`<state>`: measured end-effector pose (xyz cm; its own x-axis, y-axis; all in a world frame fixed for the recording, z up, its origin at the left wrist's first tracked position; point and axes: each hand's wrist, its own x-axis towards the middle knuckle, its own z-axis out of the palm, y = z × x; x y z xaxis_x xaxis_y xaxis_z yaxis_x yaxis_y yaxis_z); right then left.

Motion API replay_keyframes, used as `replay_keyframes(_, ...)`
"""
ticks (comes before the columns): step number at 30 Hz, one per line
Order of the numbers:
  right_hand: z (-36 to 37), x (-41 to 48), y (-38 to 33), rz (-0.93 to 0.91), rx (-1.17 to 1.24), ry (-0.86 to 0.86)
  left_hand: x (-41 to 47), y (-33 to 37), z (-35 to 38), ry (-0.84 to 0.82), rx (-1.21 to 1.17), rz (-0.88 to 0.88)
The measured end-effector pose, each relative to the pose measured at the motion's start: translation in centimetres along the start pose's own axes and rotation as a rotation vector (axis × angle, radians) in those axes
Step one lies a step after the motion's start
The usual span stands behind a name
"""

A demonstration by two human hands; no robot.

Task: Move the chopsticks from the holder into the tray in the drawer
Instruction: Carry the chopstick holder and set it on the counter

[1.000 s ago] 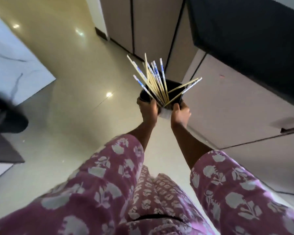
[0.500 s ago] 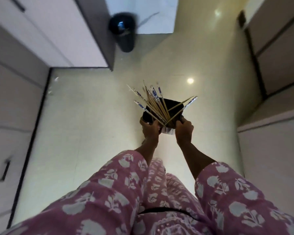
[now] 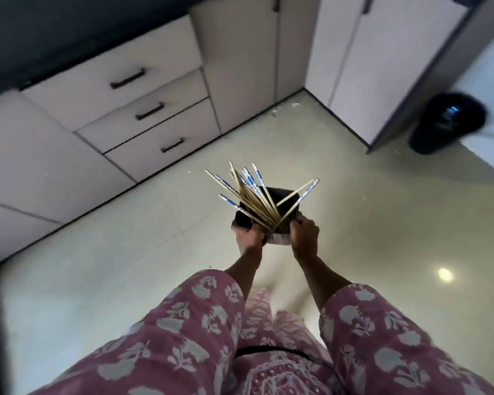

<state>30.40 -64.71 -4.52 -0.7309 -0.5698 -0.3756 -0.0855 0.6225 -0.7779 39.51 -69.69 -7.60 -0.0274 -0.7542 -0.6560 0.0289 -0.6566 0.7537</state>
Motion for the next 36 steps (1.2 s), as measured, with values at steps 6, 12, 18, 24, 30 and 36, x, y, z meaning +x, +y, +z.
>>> replay_keyframes(6,9.2,2.7,-8.2,-0.125,-0.049,-0.15,5.7,6.8,-5.7,0.196,-0.189,0.059)
replay_keyframes(12,16.6,5.3,-17.9,-0.246,-0.058,-0.207,11.3,15.4,-9.6,0.317,-0.288,0.143)
replay_keyframes(18,22.5,10.4,-28.1,-0.314,-0.016,-0.244,17.1,25.5,-10.7,0.336,-0.408,0.301)
replay_keyframes(24,26.5,17.6,-40.1,-0.47,0.013,-0.285,23.6,37.6,-9.4,0.331,-0.493,0.447)
replay_keyframes(30,29.2,24.0,-51.0,-0.54,0.024,-0.368,28.5,48.5,-7.7,0.347,-0.463,0.49)
replay_keyframes(36,32.1,28.4,-59.4,-0.599,-0.015,-0.438,32.9,56.1,-7.1,0.391,-0.488,0.501)
